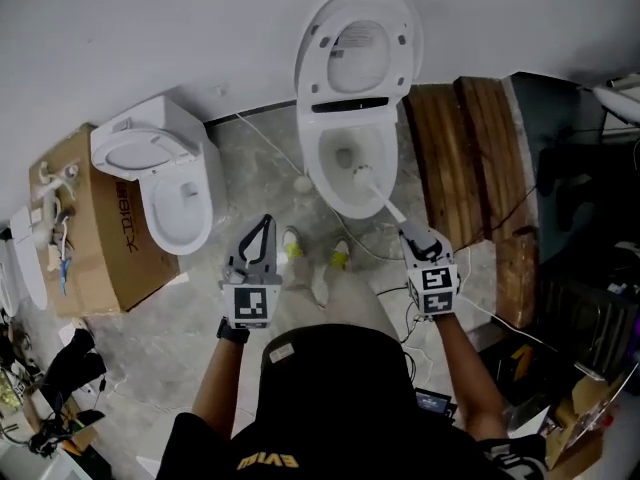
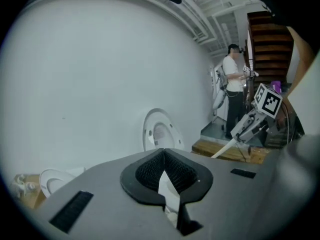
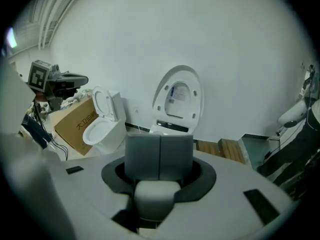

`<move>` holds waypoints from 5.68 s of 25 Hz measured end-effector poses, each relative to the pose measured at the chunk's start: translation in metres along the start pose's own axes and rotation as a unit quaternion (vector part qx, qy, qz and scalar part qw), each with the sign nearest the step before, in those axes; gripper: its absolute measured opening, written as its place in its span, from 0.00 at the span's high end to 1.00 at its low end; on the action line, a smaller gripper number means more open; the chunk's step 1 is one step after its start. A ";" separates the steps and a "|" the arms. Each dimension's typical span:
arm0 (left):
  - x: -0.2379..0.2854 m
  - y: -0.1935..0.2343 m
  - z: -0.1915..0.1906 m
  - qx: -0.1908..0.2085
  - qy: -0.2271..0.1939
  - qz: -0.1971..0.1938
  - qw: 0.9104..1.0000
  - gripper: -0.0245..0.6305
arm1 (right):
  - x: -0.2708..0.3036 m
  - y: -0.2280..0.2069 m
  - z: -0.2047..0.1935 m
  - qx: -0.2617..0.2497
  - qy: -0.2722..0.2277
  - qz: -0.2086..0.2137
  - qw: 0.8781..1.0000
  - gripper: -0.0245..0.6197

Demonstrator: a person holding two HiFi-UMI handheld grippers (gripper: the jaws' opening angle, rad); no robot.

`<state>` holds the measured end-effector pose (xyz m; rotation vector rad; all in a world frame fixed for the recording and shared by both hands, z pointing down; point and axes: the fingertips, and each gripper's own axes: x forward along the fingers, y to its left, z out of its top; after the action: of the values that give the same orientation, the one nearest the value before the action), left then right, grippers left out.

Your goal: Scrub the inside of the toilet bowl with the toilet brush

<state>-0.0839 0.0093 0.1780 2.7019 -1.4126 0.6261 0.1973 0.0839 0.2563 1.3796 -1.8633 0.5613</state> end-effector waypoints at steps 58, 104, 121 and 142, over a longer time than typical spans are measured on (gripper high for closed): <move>0.240 -0.024 -0.284 -0.074 0.065 -0.066 0.993 0.93 | 0.486 -0.001 -0.064 -0.042 0.035 0.046 0.997 0.71; 0.241 -0.071 -0.264 -0.061 0.061 -0.079 0.993 0.93 | 0.468 -0.107 -0.088 -0.062 0.090 -0.097 0.989 0.72; 0.233 -0.087 -0.250 -0.059 0.066 -0.087 0.992 0.93 | 0.421 -0.114 -0.124 -0.083 0.174 -0.098 0.976 0.72; 0.235 -0.092 -0.263 -0.069 0.105 -0.101 0.987 0.93 | 0.367 -0.092 -0.169 -0.078 0.259 -0.037 0.962 0.72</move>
<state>0.0200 -0.0656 0.5188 2.5392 -1.0749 0.7418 0.2802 -0.0523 0.6389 1.0659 -1.3960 0.6499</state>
